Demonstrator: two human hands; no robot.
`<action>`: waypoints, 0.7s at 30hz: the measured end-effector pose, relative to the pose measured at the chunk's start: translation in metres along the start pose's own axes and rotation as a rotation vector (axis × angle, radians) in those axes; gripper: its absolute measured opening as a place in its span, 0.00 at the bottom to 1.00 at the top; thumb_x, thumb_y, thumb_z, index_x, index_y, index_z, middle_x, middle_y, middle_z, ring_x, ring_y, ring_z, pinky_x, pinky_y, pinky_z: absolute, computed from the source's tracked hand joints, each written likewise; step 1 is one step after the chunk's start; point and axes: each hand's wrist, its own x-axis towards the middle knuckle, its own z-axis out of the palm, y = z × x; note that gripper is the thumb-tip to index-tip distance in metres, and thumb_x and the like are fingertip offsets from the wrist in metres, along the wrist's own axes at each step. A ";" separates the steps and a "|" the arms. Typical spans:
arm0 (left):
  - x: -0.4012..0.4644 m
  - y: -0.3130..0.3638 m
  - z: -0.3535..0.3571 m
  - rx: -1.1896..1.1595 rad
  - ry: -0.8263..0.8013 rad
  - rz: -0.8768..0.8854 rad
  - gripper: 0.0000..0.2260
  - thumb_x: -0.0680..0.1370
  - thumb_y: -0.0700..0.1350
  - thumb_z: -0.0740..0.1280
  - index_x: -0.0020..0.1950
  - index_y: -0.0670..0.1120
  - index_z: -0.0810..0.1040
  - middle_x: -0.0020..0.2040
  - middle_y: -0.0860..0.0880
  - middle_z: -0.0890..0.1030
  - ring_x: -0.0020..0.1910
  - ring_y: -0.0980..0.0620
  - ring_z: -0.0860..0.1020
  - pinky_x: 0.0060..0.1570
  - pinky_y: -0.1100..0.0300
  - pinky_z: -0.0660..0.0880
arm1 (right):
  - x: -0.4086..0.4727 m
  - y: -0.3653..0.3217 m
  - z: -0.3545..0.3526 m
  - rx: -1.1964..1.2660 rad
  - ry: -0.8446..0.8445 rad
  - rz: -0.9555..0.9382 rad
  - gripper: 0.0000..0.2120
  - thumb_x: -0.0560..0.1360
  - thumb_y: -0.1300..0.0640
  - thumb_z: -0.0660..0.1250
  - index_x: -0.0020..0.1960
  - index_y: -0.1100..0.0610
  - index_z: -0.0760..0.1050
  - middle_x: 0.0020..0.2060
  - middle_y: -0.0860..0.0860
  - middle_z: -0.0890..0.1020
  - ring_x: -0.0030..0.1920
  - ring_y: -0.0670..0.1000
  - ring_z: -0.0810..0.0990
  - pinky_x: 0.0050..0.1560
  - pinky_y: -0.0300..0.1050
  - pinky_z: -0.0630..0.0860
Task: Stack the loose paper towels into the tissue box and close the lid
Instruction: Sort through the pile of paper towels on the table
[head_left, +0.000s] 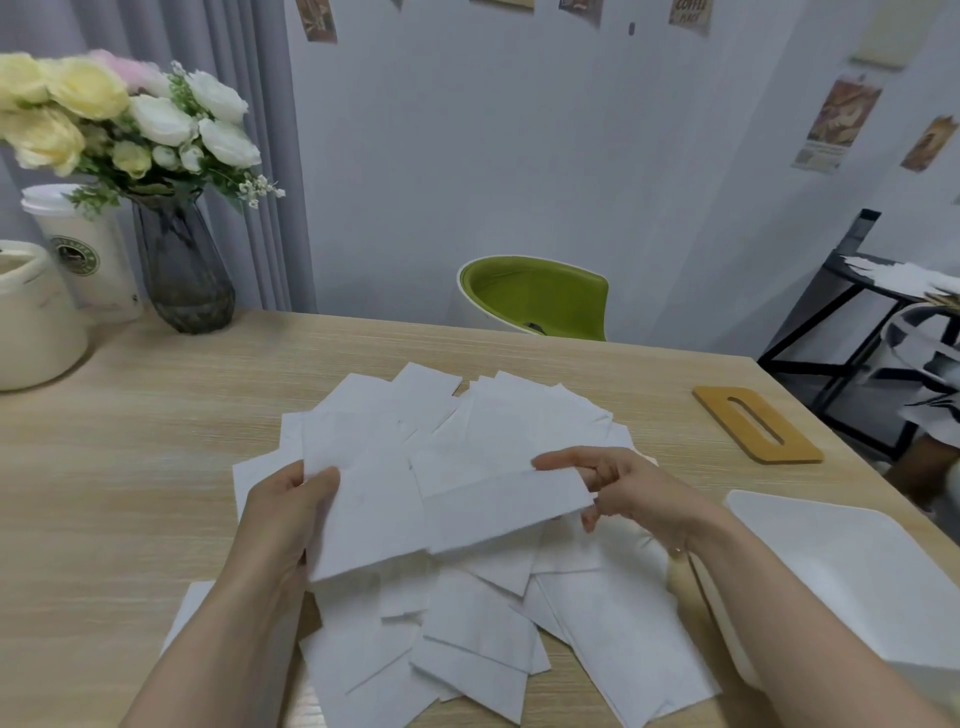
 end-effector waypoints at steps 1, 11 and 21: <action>0.000 0.000 0.000 -0.002 0.001 0.000 0.07 0.79 0.37 0.65 0.45 0.45 0.81 0.39 0.46 0.85 0.38 0.44 0.82 0.40 0.54 0.77 | 0.003 0.001 0.001 -0.056 0.027 -0.005 0.29 0.68 0.78 0.57 0.62 0.57 0.76 0.44 0.56 0.85 0.44 0.49 0.82 0.40 0.41 0.76; -0.008 -0.003 0.001 0.025 -0.029 -0.021 0.05 0.79 0.39 0.66 0.47 0.44 0.82 0.43 0.44 0.86 0.44 0.41 0.83 0.53 0.42 0.77 | 0.020 0.006 0.016 -0.073 0.482 -0.087 0.09 0.71 0.49 0.73 0.33 0.50 0.83 0.31 0.44 0.83 0.32 0.42 0.77 0.36 0.34 0.70; -0.011 -0.004 0.003 0.015 -0.033 -0.037 0.06 0.79 0.39 0.66 0.48 0.44 0.82 0.42 0.44 0.86 0.44 0.40 0.83 0.52 0.42 0.79 | 0.052 0.015 0.028 -0.241 0.541 0.024 0.29 0.70 0.49 0.75 0.67 0.54 0.70 0.56 0.49 0.74 0.54 0.49 0.74 0.56 0.43 0.71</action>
